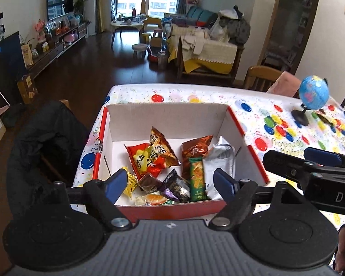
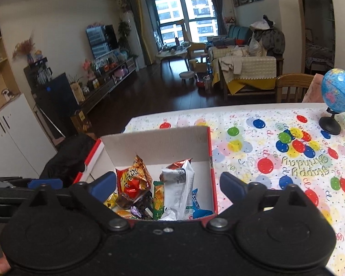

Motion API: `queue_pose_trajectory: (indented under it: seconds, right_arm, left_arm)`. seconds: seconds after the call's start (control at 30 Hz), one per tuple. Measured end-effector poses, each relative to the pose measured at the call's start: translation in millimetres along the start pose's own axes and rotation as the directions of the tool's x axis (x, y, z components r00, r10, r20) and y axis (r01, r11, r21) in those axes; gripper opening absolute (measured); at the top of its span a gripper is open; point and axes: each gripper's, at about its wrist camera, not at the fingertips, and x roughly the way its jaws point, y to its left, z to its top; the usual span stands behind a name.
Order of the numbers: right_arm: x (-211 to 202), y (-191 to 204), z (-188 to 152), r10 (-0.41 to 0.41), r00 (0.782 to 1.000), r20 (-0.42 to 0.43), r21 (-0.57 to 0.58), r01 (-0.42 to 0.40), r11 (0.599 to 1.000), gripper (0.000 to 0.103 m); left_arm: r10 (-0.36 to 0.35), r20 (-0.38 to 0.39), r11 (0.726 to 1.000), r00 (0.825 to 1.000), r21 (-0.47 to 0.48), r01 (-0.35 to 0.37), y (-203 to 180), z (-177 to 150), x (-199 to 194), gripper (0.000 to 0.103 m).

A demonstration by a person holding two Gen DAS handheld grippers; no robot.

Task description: Organize snacks

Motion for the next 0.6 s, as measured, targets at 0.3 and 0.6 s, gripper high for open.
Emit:
queue_pose_trajectory:
  seconds: [0.3,0.6]
  right_arm:
    - [-28.8,-1.0,-7.1,-0.007,0.999,0.045,0.018,0.006,1.000,0.103]
    - [-51.8,4.6,-16.0,-0.004,0.998,0.070,0.031,0.002,1.000,0.103]
  left_arm:
    - [0.005,0.055,1.000,0.998,-0.001,-0.005,-4.3,-4.8,-31.5,0.096]
    - [0.022,0.046,1.000,0.999,0.000,-0.022,-5.7,-16.5,-54.8,0.096]
